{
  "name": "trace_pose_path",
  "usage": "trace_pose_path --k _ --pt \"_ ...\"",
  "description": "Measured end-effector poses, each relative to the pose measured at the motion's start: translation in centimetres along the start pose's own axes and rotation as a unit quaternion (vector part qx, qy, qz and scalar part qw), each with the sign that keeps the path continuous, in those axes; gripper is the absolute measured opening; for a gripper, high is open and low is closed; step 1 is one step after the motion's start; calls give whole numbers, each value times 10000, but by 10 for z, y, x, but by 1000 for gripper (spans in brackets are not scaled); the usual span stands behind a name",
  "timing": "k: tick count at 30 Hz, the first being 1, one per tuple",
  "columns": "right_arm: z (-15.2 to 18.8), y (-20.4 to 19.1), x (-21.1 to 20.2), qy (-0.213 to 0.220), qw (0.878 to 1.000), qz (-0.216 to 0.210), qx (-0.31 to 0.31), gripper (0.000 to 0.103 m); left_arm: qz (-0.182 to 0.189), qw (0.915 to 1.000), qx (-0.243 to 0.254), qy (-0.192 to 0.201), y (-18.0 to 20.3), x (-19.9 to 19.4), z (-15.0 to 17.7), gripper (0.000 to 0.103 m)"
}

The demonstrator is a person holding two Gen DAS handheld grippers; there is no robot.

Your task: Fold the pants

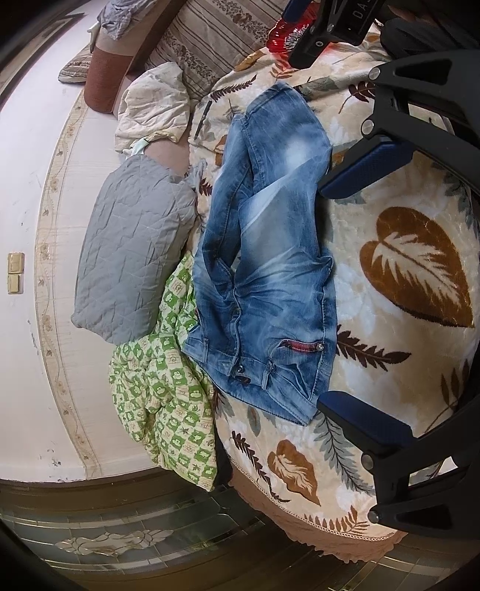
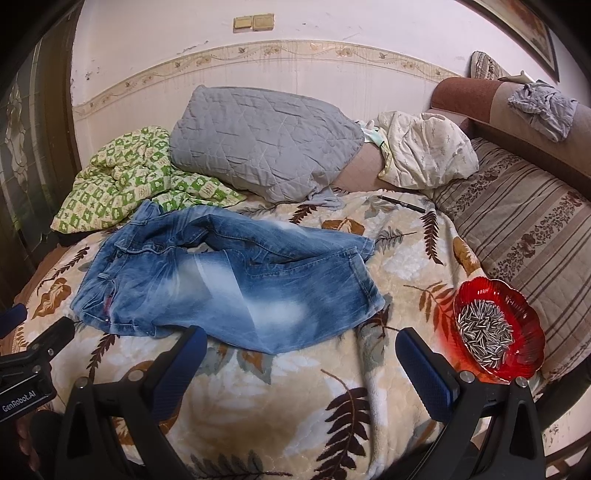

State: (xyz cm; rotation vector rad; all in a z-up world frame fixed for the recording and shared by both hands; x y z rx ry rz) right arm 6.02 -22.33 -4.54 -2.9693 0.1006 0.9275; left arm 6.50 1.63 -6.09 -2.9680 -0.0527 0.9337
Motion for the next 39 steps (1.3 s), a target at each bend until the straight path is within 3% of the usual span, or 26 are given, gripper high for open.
trace_pose_path --k 16,19,22,25,28,32,35,39 --pt "4 11 21 -206 9997 -15 142 103 -10 9996 224 -144 12 19 -7 103" --pt "4 14 26 -244 9995 -63 170 103 78 9990 433 -99 19 25 -14 103" --pt "0 22 36 -398 9989 -174 171 103 441 9948 917 12 34 34 -30 103" --pt "-9 37 48 -454 9968 -546 360 103 1020 9839 1466 80 53 51 -50 103" --pt "-25 60 66 -447 9942 -760 616 103 1594 9686 1905 -108 72 76 -66 103" --pt "-45 85 103 -647 9898 -1034 732 103 2089 9355 2844 -175 107 115 -86 103" --pt "-62 105 139 -848 9850 -1221 874 103 2189 9076 3578 -190 134 147 -99 103" --pt "-75 128 201 -1286 9757 -1325 1180 103 2233 8776 4213 -494 165 193 -105 103"
Point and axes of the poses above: each gripper's, at about its wrist camera, not at the fingertips, and x roughly the way its jaws point, y to its right, z to its underside, the point moved 8 cm from there along x, roughly the way its jaws point, and after that the axes turned 4 degrees about y, right-handed, at the moved point
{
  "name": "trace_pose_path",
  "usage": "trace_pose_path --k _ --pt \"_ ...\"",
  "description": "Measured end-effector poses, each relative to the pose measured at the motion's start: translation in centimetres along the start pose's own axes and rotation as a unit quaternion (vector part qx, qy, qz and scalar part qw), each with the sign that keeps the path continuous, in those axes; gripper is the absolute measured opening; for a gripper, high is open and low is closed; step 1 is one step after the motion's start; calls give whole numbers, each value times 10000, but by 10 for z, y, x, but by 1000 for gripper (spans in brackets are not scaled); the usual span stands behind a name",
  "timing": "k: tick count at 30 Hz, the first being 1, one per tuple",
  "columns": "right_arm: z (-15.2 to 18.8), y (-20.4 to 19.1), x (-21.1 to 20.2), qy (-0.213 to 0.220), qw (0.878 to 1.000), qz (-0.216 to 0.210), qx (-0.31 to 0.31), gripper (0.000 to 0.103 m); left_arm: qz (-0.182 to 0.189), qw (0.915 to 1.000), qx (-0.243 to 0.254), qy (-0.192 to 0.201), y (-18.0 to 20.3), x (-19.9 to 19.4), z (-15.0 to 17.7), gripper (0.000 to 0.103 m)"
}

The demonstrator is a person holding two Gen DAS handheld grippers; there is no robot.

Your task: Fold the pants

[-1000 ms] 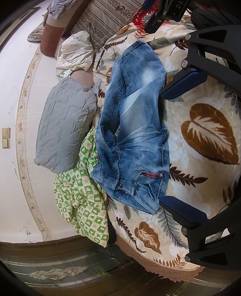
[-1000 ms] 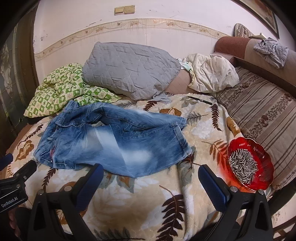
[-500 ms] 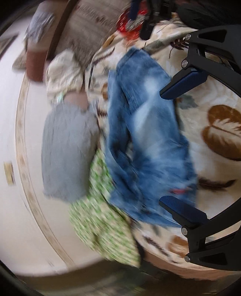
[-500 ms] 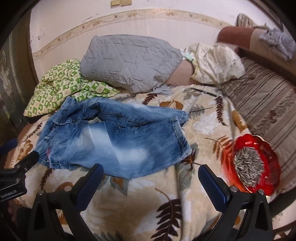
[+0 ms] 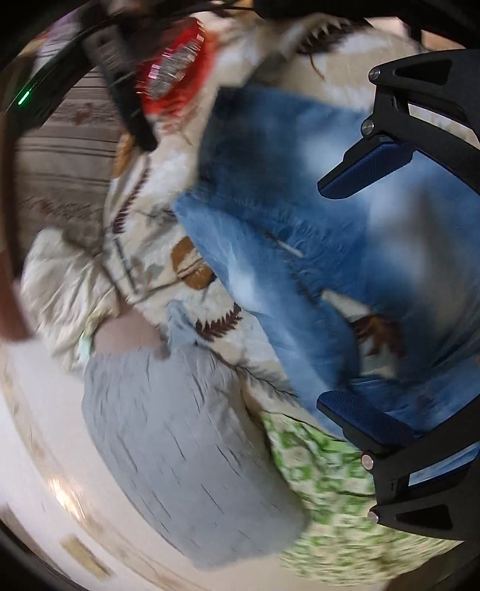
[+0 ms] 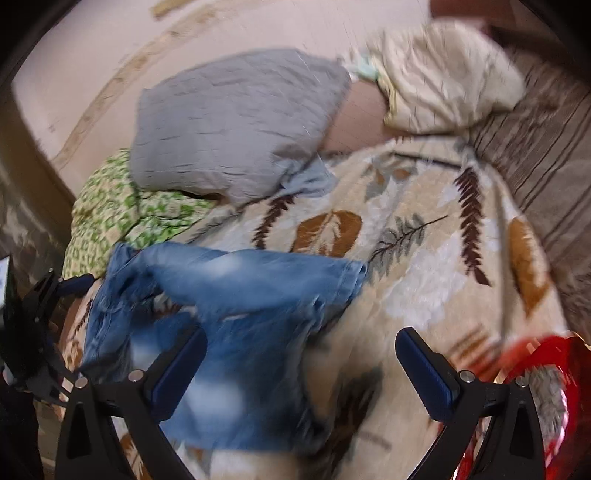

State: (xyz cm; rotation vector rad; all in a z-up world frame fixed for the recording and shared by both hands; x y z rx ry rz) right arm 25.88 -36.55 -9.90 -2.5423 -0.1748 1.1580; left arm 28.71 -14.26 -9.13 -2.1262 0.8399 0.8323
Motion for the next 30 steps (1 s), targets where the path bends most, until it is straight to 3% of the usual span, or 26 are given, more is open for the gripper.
trace_pose_path --k 2,6,10,14,15,16,17,18,21,23,27,30 --pt "-15 17 31 -202 9994 -71 290 101 -24 9996 203 -212 -3 24 -5 103" --pt "-25 41 83 -650 9926 -397 943 87 -122 9978 383 -531 -10 65 -6 103" --pt "-26 44 114 -897 9906 -435 933 86 -155 9947 690 -749 -9 91 -1 103" --pt "-21 36 135 -1107 9889 -549 821 71 -77 9933 704 -917 -10 112 3 100" --pt "-18 35 142 -1191 9887 -505 757 53 -11 9931 654 -970 -9 116 4 84" --pt "-16 33 144 -1224 9884 -525 735 41 76 9925 600 -1063 -8 119 7 48" --pt "-15 32 147 -1225 9884 -532 718 27 134 9911 537 -1209 -7 121 12 25" --pt "-16 30 147 -1193 9890 -543 683 20 70 9892 508 -1372 -8 123 17 5" --pt "-25 18 132 -987 9928 -562 369 17 133 9903 514 -1287 -6 112 14 5" --pt "-39 12 117 -760 9953 -561 200 16 86 9940 369 -1024 -13 96 0 5" --pt "-93 -3 73 -14 9986 -526 -74 16 141 9986 -351 -377 -38 68 -43 5" --pt "-135 -6 61 119 9990 -415 -62 16 272 9966 -685 -369 -43 77 -57 5"
Point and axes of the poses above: each gripper's, at about its wrist camera, not at the fingertips, and x roughly the way its jaws point, y to its right, z to its underside, the point moved 8 cm from there along x, roughly the way its jaws point, and after that the axes turned 4 degrees about y, right-handed, at the moved point
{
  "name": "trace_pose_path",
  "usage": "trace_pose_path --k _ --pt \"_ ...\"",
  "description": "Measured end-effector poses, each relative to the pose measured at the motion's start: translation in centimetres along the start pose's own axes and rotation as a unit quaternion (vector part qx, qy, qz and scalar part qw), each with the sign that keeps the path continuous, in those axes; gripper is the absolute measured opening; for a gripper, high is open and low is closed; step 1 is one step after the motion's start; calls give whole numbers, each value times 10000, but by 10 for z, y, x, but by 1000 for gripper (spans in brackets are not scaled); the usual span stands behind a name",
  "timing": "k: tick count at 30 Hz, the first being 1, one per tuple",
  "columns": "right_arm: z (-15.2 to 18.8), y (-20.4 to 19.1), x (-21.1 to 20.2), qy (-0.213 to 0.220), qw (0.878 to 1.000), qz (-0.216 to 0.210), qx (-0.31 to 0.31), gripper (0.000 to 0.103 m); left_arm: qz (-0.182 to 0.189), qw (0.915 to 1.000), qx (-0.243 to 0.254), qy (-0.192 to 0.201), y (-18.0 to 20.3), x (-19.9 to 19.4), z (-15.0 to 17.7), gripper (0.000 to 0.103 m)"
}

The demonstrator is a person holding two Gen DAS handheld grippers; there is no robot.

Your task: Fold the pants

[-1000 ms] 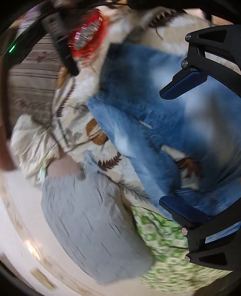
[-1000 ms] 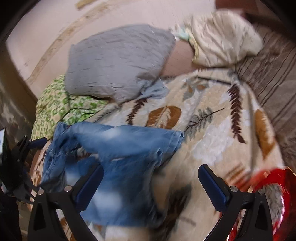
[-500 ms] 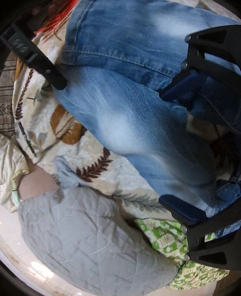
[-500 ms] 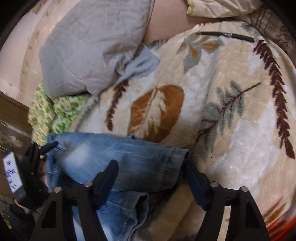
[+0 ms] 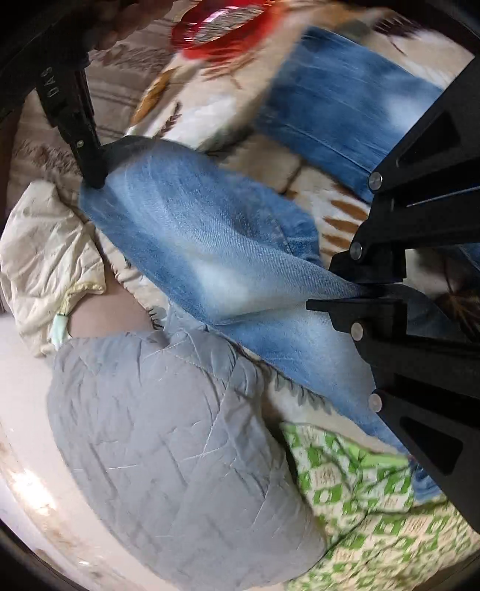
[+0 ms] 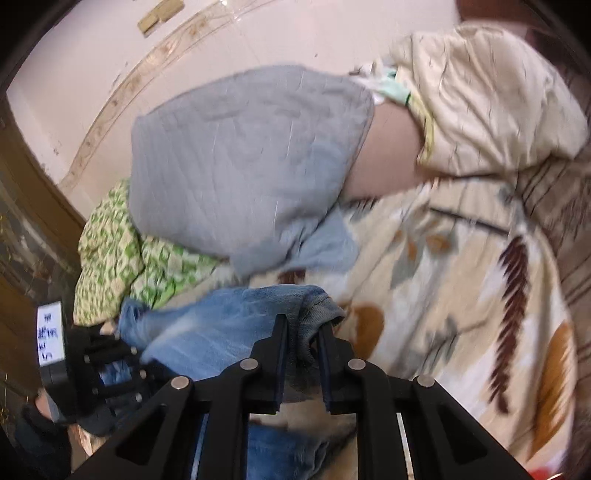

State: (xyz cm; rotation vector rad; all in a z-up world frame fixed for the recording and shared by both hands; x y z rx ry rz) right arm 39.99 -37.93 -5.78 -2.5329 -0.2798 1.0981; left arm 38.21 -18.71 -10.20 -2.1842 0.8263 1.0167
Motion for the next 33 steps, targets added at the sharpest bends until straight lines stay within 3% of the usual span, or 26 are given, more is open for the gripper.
trace_pose_path --k 3,7,10,11,12,13,14,16,19,24,29,33 --pt "-13 11 19 -305 9990 317 56 16 -40 9994 74 -341 11 35 6 5" --pt "11 44 74 -954 9904 980 190 16 -51 9958 -63 -915 21 85 21 5" --pt "35 70 100 -1255 9837 1162 553 34 -157 9937 -76 -1104 26 105 27 10" --pt "38 74 101 -1267 9828 1209 583 64 -186 9940 -73 -1074 27 104 25 17" --pt "41 78 97 -1247 9832 1200 588 88 -249 9940 -90 -1065 26 100 25 46" --pt "40 79 86 -1115 9855 1136 585 89 -296 9939 -143 -1051 26 93 25 86" --pt "38 78 75 -999 9873 1093 576 89 -350 9948 -248 -925 24 81 23 98" --pt "38 73 42 -737 9916 907 558 89 -277 9971 -399 -578 24 55 17 100" --pt "56 56 -14 -357 9968 582 419 91 211 9973 -645 -291 33 18 13 100" --pt "133 24 -91 -7 9997 253 -29 94 988 9916 -821 -159 50 -15 16 100" --pt "206 3 -108 116 9997 195 103 94 1244 9885 -790 -329 83 -4 9 100" --pt "233 -7 -103 308 9989 245 266 94 1413 9842 -843 -654 109 18 6 100"
Point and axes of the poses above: each gripper's, at about its wrist camera, not at the fingertips, and x roughly the way its jaws point, y to its right, z to its underside, the point moved 8 cm from there along x, roughly the way its jaws point, and after that the axes turned 4 degrees about y, right-handed, at the moved point
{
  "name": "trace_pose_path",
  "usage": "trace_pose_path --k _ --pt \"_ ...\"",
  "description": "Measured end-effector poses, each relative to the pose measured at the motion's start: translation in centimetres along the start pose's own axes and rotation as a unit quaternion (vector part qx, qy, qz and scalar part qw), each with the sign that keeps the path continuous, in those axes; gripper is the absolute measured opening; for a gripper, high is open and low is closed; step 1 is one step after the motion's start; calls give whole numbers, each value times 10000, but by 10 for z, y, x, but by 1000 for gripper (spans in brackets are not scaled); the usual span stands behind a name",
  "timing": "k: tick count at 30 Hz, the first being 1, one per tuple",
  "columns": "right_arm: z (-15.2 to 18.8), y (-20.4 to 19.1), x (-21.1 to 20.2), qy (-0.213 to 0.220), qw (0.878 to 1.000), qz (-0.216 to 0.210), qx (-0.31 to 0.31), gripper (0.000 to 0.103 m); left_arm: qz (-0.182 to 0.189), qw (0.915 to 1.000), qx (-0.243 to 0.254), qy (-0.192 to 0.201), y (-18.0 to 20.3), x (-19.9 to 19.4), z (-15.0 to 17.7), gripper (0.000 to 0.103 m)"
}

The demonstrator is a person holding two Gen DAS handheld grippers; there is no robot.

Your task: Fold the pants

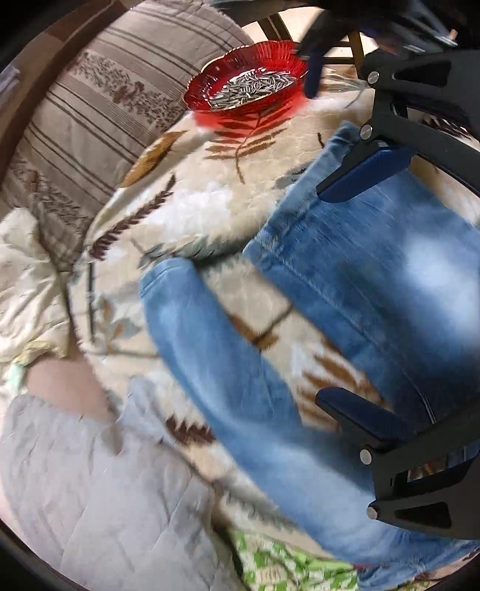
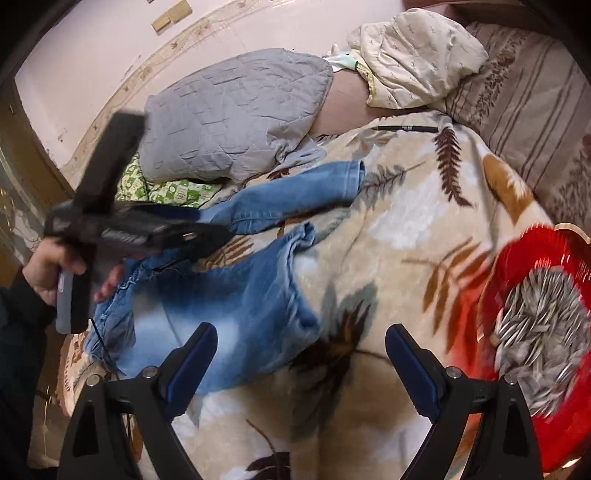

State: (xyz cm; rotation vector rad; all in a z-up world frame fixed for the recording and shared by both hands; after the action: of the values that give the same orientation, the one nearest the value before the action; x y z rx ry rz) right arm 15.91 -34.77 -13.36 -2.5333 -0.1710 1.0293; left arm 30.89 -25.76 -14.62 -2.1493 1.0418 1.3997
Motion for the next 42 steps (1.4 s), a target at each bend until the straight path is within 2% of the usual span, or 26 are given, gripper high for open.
trace_pose_path --k 4,6,7,8,9,10,11,12,15,16,19,23,25,28,30,33,35,36,37,38,39,40,42 --pt "6 -3 18 72 9998 157 38 91 -43 9998 -129 -148 10 25 -9 100" --pt "7 -3 26 85 9998 161 101 80 -53 9996 -200 -201 12 38 -15 100" --pt "8 0 31 98 9996 200 182 77 -33 9995 -237 -224 12 42 -17 100" --pt "9 1 32 120 9995 193 225 70 27 9992 -295 -257 12 48 -18 100" --pt "8 2 36 140 9994 180 249 56 91 9990 -338 -292 13 52 -19 100" --pt "9 3 39 133 9994 225 229 48 201 9986 -368 -329 15 55 -19 86" --pt "11 3 42 130 9994 261 203 31 491 9972 -398 -403 20 58 -17 66" --pt "11 4 44 145 9994 268 183 26 707 9953 -418 -508 25 60 -14 24" --pt "11 -1 37 288 9993 208 143 23 692 9958 -135 -577 36 56 -7 13" --pt "9 -2 31 384 9990 186 127 23 677 9963 -100 -512 38 51 -8 12" --pt "4 -8 9 648 9977 167 85 22 794 9967 -77 -132 51 20 -16 12" --pt "-4 -6 -36 1130 9932 254 74 22 978 9938 346 408 94 -32 -40 12" --pt "-9 2 -63 1365 9899 368 132 22 991 9925 511 510 113 -45 -51 12" --pt "-10 15 -81 1395 9884 506 315 21 989 9916 734 383 138 -39 -58 12" --pt "-5 27 -84 1332 9878 693 416 21 981 9922 737 204 150 -19 -59 12" --pt "10 49 -70 886 9909 731 700 22 837 9942 649 -184 152 18 -49 13" --pt "20 61 -54 447 9922 801 848 28 697 9958 490 -345 146 36 -41 18" --pt "24 66 -54 373 9914 849 928 40 558 9970 387 -383 141 43 -39 31" --pt "25 71 -56 375 9900 937 988 54 462 9977 264 -430 135 45 -37 59" --pt "25 73 -59 456 9892 979 996 86 347 9985 173 -389 129 44 -37 74" --pt "24 74 -66 621 9880 1004 1001 95 218 9993 100 -275 122 39 -37 91" --pt "20 76 -74 823 9861 1033 1008 95 114 9999 17 -88 113 31 -39 92" --pt "14 74 -83 982 9849 1087 923 95 149 9996 -160 182 98 10 -36 92"
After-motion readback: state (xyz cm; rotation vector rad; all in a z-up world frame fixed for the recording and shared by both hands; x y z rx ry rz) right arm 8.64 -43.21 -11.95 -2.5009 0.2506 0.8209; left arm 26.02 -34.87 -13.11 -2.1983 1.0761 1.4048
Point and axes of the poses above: each gripper's, at about its wrist camera, not at the fingertips, and x roughly the way its jaws point, y to its right, z to its underside, the point moved 8 cm from there along x, roughly the way its jaws point, and after that the axes turned 4 degrees about y, right-handed, at the moved point
